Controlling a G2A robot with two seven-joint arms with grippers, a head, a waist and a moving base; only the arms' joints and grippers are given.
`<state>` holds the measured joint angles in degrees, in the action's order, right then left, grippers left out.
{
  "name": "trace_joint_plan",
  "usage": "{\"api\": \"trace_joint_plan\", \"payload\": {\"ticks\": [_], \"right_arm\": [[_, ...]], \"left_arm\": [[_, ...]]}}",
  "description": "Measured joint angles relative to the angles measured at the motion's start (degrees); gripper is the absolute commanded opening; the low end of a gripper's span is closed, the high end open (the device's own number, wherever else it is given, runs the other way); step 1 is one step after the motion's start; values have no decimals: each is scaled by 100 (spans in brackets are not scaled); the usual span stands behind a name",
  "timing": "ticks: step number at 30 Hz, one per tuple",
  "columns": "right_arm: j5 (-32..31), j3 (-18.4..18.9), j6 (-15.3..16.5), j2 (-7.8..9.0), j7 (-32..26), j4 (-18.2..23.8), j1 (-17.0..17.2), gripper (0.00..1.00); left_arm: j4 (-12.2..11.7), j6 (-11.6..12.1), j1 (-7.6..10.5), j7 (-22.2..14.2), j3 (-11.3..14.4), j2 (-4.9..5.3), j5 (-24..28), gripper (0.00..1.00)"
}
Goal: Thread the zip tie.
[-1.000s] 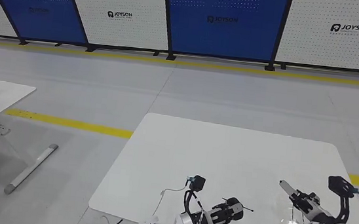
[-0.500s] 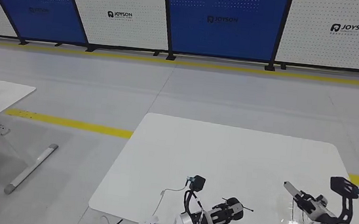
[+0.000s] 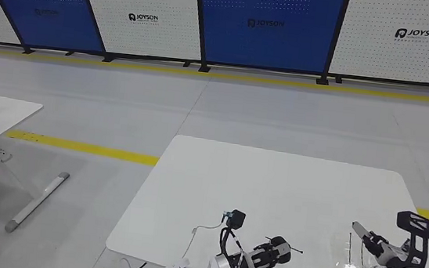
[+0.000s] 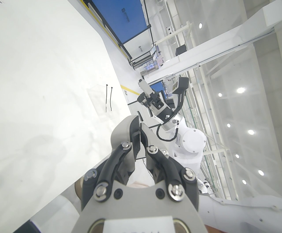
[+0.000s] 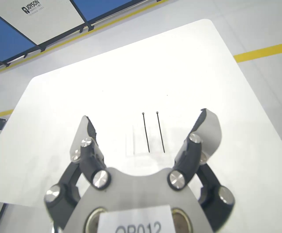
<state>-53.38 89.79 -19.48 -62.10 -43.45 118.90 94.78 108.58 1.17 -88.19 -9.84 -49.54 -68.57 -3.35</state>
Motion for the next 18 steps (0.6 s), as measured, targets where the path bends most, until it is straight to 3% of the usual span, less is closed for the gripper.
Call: {"api": "trace_joint_plan", "payload": {"ticks": [7,10,13,18], "right_arm": [[-86,-43,107,4,-56,-84,5,100],[-325,-120,210,22,-493,-130,-99,100],[-228,-125,552,45,-1061,-90,-253,100],[-119,82,609,55,-1142,29,-279,100]], "left_arm": [[0,0,0,0,0,0,0,0],[0,0,0,0,0,0,0,0],[0,0,0,0,0,0,0,0],[0,0,0,0,0,0,0,0]]}}
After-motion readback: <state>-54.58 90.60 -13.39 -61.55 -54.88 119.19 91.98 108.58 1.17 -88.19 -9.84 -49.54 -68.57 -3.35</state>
